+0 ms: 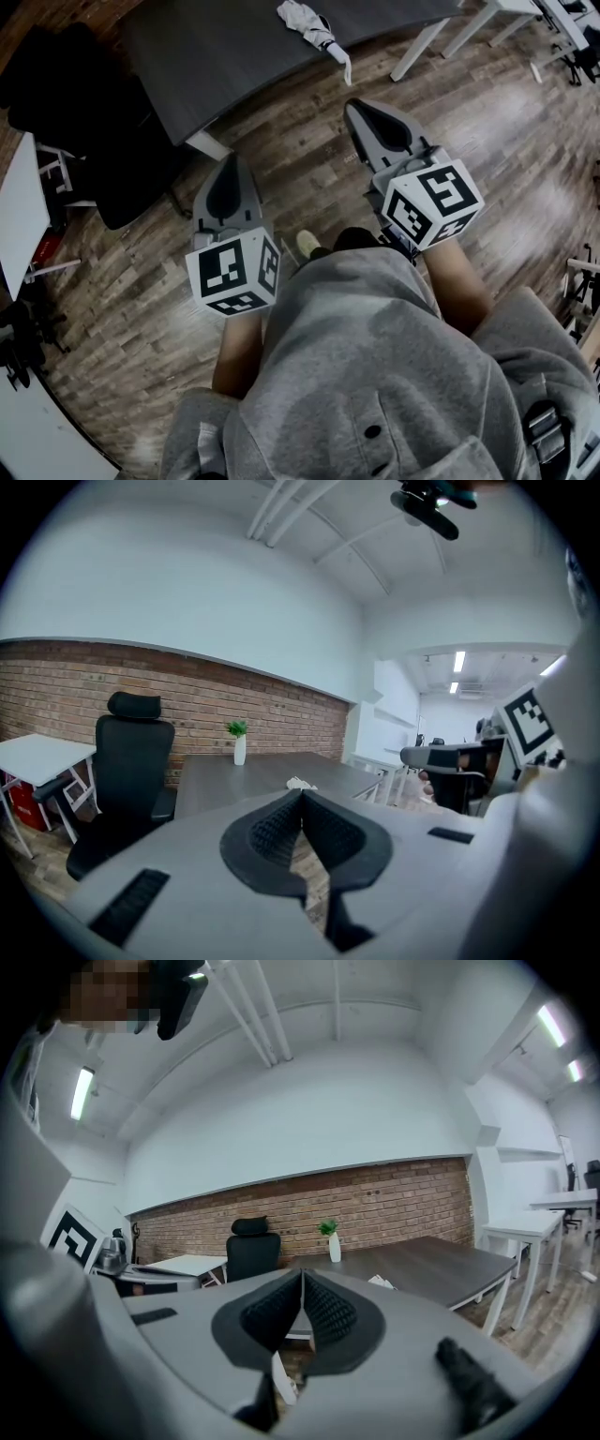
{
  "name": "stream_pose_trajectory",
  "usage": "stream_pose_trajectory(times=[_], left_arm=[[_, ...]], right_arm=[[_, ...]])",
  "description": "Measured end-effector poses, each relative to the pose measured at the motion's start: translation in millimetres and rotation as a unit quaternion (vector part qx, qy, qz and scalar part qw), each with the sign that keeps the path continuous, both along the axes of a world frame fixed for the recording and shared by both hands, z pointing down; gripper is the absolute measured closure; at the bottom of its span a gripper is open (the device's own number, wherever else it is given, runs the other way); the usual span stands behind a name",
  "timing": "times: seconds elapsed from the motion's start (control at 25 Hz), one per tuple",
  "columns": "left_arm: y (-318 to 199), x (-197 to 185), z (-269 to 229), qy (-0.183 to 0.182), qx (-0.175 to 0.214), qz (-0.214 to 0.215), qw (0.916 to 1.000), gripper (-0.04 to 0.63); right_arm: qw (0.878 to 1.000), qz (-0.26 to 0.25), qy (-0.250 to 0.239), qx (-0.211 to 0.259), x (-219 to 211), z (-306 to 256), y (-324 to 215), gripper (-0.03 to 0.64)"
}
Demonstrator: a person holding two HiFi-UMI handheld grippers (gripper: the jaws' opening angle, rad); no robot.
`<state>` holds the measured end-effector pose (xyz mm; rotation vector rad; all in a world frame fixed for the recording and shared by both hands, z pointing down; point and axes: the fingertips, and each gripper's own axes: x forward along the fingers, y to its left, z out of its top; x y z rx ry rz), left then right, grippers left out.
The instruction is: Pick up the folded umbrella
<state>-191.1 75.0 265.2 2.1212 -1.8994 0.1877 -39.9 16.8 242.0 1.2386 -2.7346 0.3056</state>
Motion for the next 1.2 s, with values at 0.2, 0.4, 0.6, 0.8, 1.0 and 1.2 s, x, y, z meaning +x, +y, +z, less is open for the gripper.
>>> stream_pose_trajectory(times=[0.2, 0.4, 0.6, 0.8, 1.0, 1.2], left_arm=[[0, 0, -1, 0.007, 0.003, 0.011, 0.9999, 0.581], [2, 3, -4, 0.008, 0.007, 0.018, 0.9998, 0.581], [-2, 4, -4, 0.009, 0.009, 0.018, 0.9997, 0.581], [-20, 3, -6, 0.007, 0.01, 0.016, 0.9998, 0.581], [-47, -4, -1, 0.005, 0.008, 0.013, 0.9999, 0.581], [-81, -6, 3, 0.003, 0.003, 0.013, 0.9999, 0.581]], right_arm=[[1.0, 0.007, 0.002, 0.007, -1, -6, 1, 0.592], [1.0, 0.014, 0.006, 0.017, 3, -11, -1, 0.592], [1.0, 0.02, 0.009, 0.022, 10, -12, -11, 0.592], [0.999, 0.024, 0.009, 0.02, 14, -8, -32, 0.592], [0.999, 0.026, 0.015, 0.022, 12, -5, -60, 0.592], [0.999, 0.026, 0.016, 0.016, 10, 1, -94, 0.592]])
